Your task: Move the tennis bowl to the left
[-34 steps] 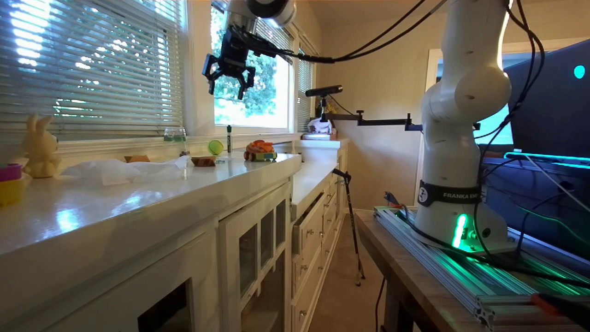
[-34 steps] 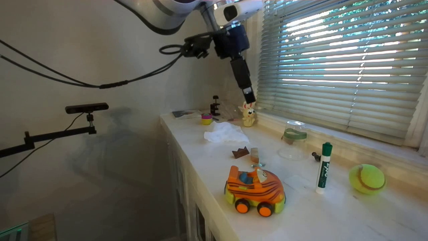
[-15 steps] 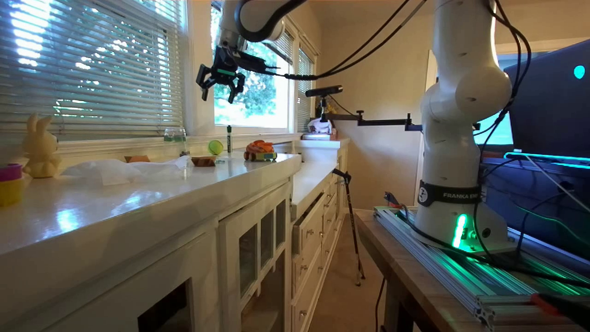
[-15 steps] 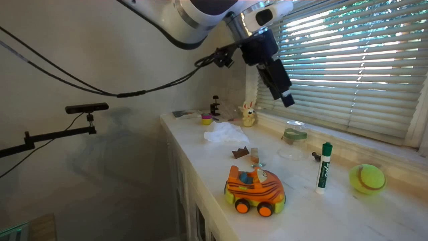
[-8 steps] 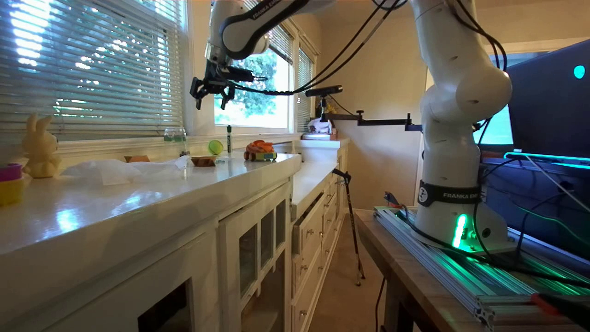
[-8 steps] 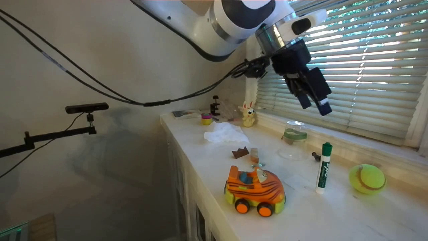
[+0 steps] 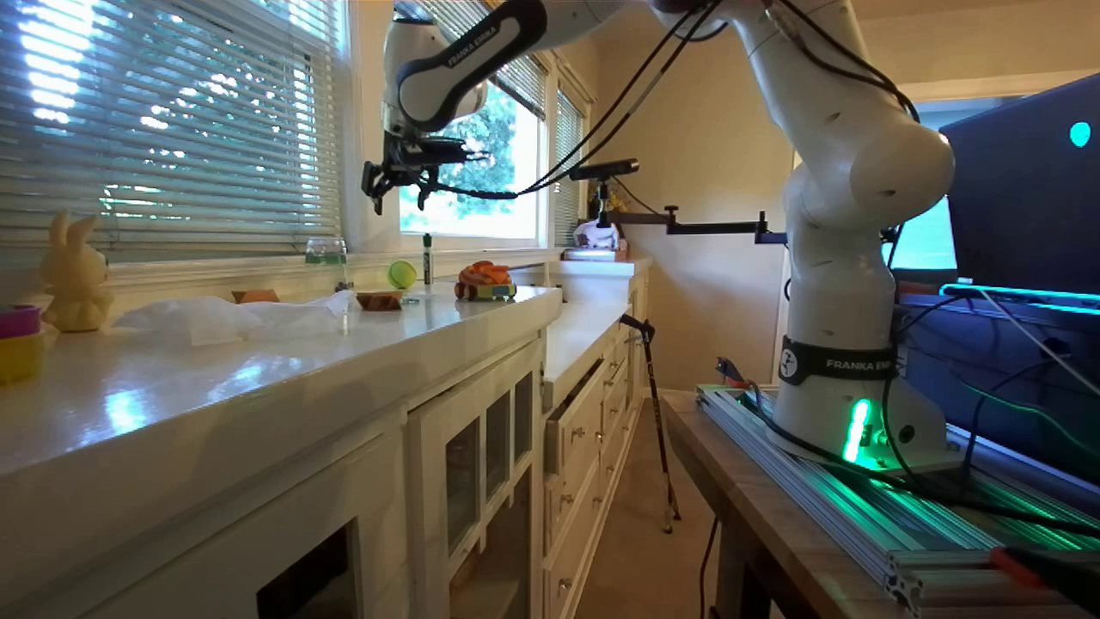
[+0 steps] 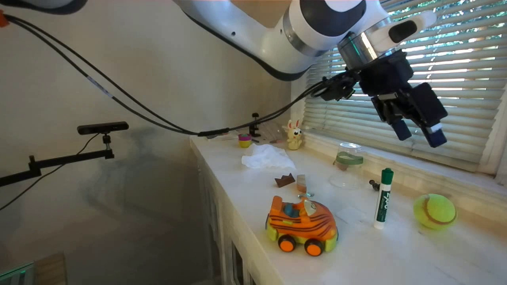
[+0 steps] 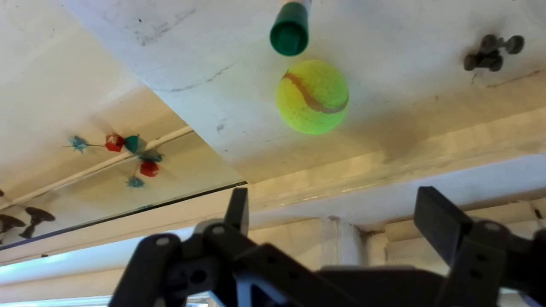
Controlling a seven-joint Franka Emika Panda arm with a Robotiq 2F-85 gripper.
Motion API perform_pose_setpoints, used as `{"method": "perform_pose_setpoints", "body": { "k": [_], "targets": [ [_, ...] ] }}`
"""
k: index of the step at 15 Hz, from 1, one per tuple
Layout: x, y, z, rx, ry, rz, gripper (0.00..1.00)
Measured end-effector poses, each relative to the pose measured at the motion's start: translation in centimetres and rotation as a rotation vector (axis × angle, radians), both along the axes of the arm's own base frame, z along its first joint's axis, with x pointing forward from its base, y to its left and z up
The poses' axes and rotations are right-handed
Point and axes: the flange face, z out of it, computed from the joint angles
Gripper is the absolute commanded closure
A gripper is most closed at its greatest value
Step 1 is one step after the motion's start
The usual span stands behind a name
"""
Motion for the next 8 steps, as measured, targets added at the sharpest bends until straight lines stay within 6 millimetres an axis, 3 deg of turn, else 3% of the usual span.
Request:
{"method": "perform_pose_setpoints", "body": {
  "k": [8],
  "targets": [
    [1.3, -2.5, -2.6, 0.062, 0.146, -0.051, 0.00]
  ]
}}
